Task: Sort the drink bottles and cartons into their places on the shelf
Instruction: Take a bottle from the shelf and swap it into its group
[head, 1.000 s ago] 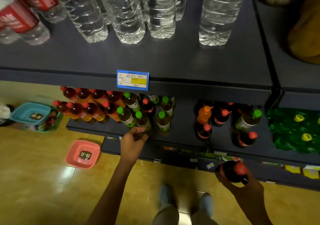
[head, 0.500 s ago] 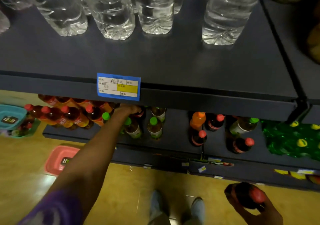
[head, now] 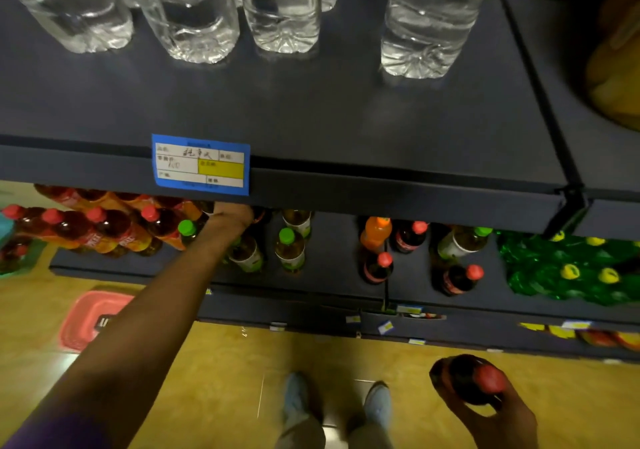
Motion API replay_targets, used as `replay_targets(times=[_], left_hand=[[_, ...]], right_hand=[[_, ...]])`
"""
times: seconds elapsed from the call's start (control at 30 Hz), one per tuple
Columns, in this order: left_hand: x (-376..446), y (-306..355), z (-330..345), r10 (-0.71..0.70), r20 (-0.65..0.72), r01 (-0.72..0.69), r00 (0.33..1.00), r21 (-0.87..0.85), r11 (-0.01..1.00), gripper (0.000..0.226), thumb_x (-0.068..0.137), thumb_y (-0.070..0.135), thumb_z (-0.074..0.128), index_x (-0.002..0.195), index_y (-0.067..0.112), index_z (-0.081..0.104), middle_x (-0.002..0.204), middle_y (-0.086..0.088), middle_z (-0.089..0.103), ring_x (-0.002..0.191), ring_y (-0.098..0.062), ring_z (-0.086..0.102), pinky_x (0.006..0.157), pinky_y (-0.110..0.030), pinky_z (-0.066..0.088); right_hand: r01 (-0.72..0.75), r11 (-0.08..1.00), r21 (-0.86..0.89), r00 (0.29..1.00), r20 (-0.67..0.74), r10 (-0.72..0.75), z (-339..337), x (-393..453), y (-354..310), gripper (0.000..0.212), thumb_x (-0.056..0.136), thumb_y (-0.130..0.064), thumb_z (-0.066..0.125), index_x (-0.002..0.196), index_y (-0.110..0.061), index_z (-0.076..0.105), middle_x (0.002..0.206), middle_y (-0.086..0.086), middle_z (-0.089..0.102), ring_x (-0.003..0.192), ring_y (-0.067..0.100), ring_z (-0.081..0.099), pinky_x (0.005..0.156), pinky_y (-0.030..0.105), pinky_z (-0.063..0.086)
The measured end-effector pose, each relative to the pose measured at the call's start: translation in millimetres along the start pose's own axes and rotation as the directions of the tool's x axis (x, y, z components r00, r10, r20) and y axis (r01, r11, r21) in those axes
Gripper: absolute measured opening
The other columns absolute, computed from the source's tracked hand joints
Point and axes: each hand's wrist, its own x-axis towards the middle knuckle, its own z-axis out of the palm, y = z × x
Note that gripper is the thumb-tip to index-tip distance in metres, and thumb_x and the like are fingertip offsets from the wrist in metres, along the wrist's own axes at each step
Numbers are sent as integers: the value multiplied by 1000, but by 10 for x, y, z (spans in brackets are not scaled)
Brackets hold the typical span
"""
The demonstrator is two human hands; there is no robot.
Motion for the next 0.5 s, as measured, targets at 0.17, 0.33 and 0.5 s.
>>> replay_targets(times=[0.17,0.33,0.5], left_hand=[[-186,-23,-272,194,-203,-198,960,-2,980,15,93,11,62,107,7,58,104,-16,63,100,-32,61,90,-43,53],[-468,-30,-517,360,-335,-349,871,95,932,10,89,2,63,98,3,58,94,-19,63,88,-34,62,76,-45,56],[-551,-44,-561,409,-267,-382,873,149,912,15,92,6,61,107,4,58,106,-17,63,99,-32,62,85,-46,56]], right_hand=[[36,998,57,998,-62,-33,83,111,-71,70,39,-67,84,100,-38,66,102,-29,67,92,6,67,83,36,58],[93,994,65,994,-68,-88,22,173,-357,62,42,-72,77,98,-53,60,97,-38,65,86,-3,64,78,5,49],[137,987,82,988,-79,-131,0,216,-440,62,43,-60,83,98,-37,67,90,-12,73,90,13,68,80,23,51]])
